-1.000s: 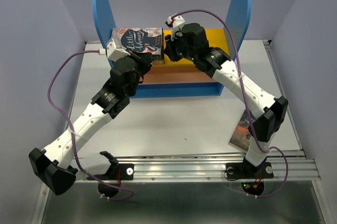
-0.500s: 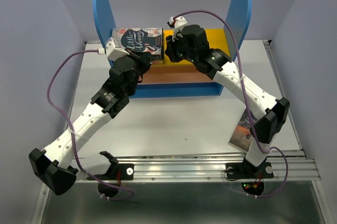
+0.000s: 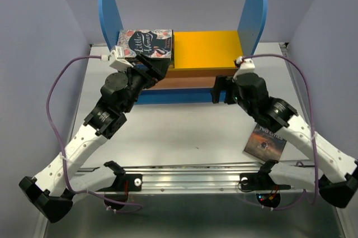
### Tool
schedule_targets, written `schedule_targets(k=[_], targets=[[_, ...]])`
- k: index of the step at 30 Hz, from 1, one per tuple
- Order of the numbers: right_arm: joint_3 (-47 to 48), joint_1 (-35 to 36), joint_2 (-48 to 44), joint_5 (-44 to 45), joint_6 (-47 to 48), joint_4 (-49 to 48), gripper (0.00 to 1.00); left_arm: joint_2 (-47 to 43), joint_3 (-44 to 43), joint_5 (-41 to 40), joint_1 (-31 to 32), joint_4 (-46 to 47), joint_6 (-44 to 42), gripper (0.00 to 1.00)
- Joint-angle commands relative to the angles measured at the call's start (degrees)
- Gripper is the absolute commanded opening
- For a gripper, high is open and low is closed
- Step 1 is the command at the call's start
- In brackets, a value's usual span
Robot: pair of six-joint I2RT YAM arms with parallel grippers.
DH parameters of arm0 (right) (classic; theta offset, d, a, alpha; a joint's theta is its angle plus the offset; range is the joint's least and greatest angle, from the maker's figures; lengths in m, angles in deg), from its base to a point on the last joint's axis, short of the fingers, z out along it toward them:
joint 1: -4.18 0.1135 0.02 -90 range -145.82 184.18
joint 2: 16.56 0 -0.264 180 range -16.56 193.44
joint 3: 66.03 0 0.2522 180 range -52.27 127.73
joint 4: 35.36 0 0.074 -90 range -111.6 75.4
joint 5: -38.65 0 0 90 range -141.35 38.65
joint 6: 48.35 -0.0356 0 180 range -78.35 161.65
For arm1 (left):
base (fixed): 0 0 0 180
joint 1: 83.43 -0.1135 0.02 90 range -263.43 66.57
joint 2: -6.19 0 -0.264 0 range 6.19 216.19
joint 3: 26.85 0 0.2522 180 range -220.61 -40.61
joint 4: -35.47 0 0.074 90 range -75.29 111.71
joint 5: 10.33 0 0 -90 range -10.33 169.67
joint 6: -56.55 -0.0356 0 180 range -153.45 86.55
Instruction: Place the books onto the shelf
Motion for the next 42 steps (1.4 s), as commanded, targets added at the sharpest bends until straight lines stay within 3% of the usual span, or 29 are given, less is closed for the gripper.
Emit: schedule_targets(k=[1,4,6,9,10,17,20,21,26,29,37,42], targets=[[-11.3,0.3,-8.1,1.4,-12.6,9.2,1.00,-3.0,8.1,7.4,0.8,0.7,1.2,0.99],[-19.7,0.3,-11.9,5.1,-22.8,20.9,1.00,-4.6,15.1,9.6,3.4,1.4,1.5,0.99],[-23.0,-1.8,-13.3,6.0,-27.3,22.2,1.00,-5.0,16.7,8.1,6.5,1.4,1.7,0.99],[-28.1,-11.2,-14.5,6.0,-29.1,20.8,1.00,-3.6,19.3,5.6,10.1,2.7,3.0,0.99],[-28.7,-18.5,-14.1,4.3,-27.8,20.1,1.00,-3.0,19.6,6.1,10.5,3.0,3.0,0.99],[-32.2,-52.2,-7.0,-14.5,-17.2,7.1,1.00,3.0,20.4,7.2,13.6,5.9,3.4,0.99],[-30.9,-55.4,-3.9,-12.9,-18.3,6.0,1.00,4.8,20.7,8.3,13.8,6.4,3.1,0.99],[-30.9,-55.4,-3.9,-8.3,-19.6,5.7,1.00,5.8,20.8,8.7,13.8,7.3,2.5,0.99],[-30.8,-67.1,-4.6,-3.4,-22.1,2.7,1.00,11.4,20.4,11.6,13.9,10.9,1.3,0.99],[-34.5,-77.4,-2.0,-12.1,-23.2,-2.9,1.00,16.4,17.6,14.8,13.9,13.1,-1.1,0.99],[-37.5,-79.3,2.3,-21.7,-20.2,-8.5,1.00,25.4,12.3,20.8,13.9,14.5,-4.4,0.99],[-41.7,-79.3,0.1,-35.1,-18.9,-9.2,1.00,26.6,14.3,22.3,13.9,17.4,-4.4,0.99]])
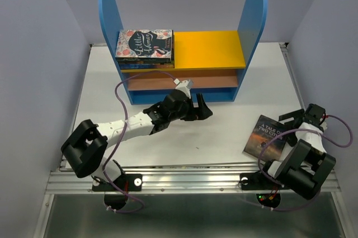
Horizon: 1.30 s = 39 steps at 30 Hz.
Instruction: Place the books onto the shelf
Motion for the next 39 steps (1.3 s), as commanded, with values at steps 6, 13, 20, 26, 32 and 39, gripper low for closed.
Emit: schedule_targets(k=[6,13,20,26,32,39], targets=[[-6.6,10.5,-3.9,-15.8,1.2,-1.4,0.98,3.9,0.5,8.1,1.5,8.0,-4.9,0.99],[-8.8,19.7,-8.8,-16.9,-2.0,2.5,0.98,10.2,-0.7,11.2,6.0,9.6,-6.4,0.99],[-11.9,24.1,-8.5,-19.9,-1.7,4.2,0.98,22.0,-8.0,16.8,10.2,10.2,-3.7,0.91],[-11.7,24.8,-8.7,-24.7,0.1,5.8,0.96,26.7,-13.7,15.7,10.6,8.7,-2.4,0.71],[-8.3,25.3,-10.7,-28.3,2.4,9.7,0.89,31.2,-18.9,12.7,10.8,1.7,-3.4,0.46],[-4.1,27.7,-12.1,-34.1,4.5,12.3,0.65,33.2,-23.8,6.2,10.4,-5.6,-3.8,0.34]])
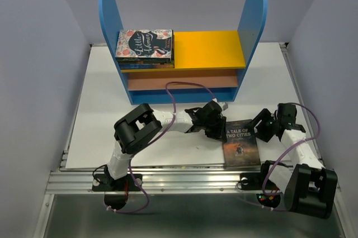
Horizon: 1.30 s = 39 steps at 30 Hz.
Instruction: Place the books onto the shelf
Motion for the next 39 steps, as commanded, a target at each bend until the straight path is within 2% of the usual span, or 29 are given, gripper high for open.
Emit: schedule_targets(k=[1,4,10,13,14,19,20,21,24,25,27,28,31,33,39], targets=[[3.3,3.7,-1.4,-12.5,-0.4,9.4,0.64,2.3,-4.6,-7.4,0.1,0.2,-1.2,0.33],[5.2,4.7,-2.2,-11.0,1.0,10.5,0.60,2.9,-5.4,-8.2,-1.2,-1.0,-0.4,0.30],[6.2,6.9,0.0,-15.3,4.6,9.0,0.54,3.0,-5.8,-8.1,-2.8,-0.9,-0.3,0.28],[7.5,8.4,1.7,-15.3,7.2,9.8,0.47,2.7,-5.4,-7.9,-4.2,-0.5,-0.1,0.28],[7.9,8.4,2.0,-15.3,7.5,10.2,0.40,2.6,-5.2,-7.7,-4.6,-0.2,-0.2,0.28],[7.6,9.6,2.4,-15.6,8.9,9.4,0.19,1.0,-4.4,-7.3,-5.3,0.6,-1.9,0.28],[7.5,9.6,2.3,-15.5,8.9,9.4,0.01,0.5,-4.2,-7.1,-5.4,0.8,-2.1,0.28],[7.5,9.6,2.0,-15.2,8.9,9.2,0.01,-0.8,-3.1,-6.5,-5.4,1.9,-2.5,0.28],[9.4,9.6,-0.1,-14.3,9.8,9.0,0.01,-5.6,1.2,-4.7,-6.1,5.5,-2.8,0.39],[9.9,9.6,-0.8,-14.4,10.2,8.9,0.01,-7.3,3.1,-4.0,-6.4,6.8,-2.7,0.48],[10.8,9.6,-3.1,-15.1,10.1,7.1,0.01,-12.3,7.6,-1.8,-7.0,9.6,-2.7,0.62],[10.8,9.6,-3.8,-17.1,9.3,6.1,0.01,-14.0,8.9,-1.3,-7.5,11.0,-3.2,0.76],[9.8,9.6,-6.6,-21.3,7.5,1.4,0.01,-19.2,11.9,-0.9,-7.6,10.8,-5.0,0.94],[9.7,9.6,-7.8,-23.1,7.5,-0.9,0.01,-22.6,14.1,-0.1,-7.8,10.5,-5.6,0.98],[10.6,9.6,-10.6,-28.5,3.9,-6.2,0.01,-33.0,21.8,5.0,-13.3,12.8,-7.1,0.99]])
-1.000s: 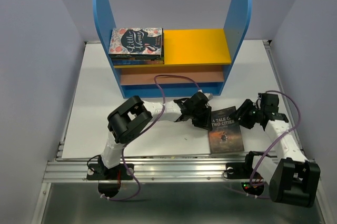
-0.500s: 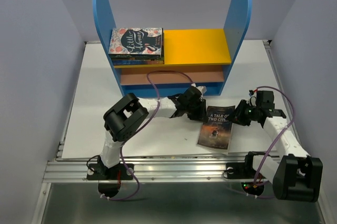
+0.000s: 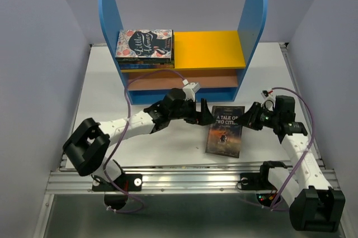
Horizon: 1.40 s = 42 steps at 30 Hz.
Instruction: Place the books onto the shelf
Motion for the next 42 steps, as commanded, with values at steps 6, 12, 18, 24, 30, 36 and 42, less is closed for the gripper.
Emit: schedule_targets(k=[6,12,18,24,30,36,42], targets=[[5.5,0.3,-2.7,-17.2,-8.6,-12.8,0.01,-12.8,10.4,9.2,-4.7,8.0,-7.3,0.99],[6.9,1.9,-4.3,-20.2,-10.2,-14.2,0.01,-15.6,14.5,14.1,-6.3,11.8,-7.2,0.99],[7.7,3.0,-4.4,-21.9,-12.9,-16.9,0.01,-14.8,15.4,16.2,-6.3,13.8,-6.2,0.99],[8.3,3.5,-5.0,-21.9,-15.1,-18.9,0.01,-10.4,14.2,19.1,-5.7,17.2,-3.3,0.99],[7.5,4.0,-5.5,-22.5,-18.5,-23.1,0.01,-9.9,12.2,17.3,-2.8,18.0,-2.7,0.88],[7.1,4.0,-5.8,-21.1,-18.3,-23.0,0.01,-13.7,14.2,18.5,-2.2,23.4,1.6,0.25],[8.3,4.0,-6.7,-17.7,-15.3,-21.0,0.01,-21.3,17.7,11.7,-2.0,24.7,4.6,0.00]])
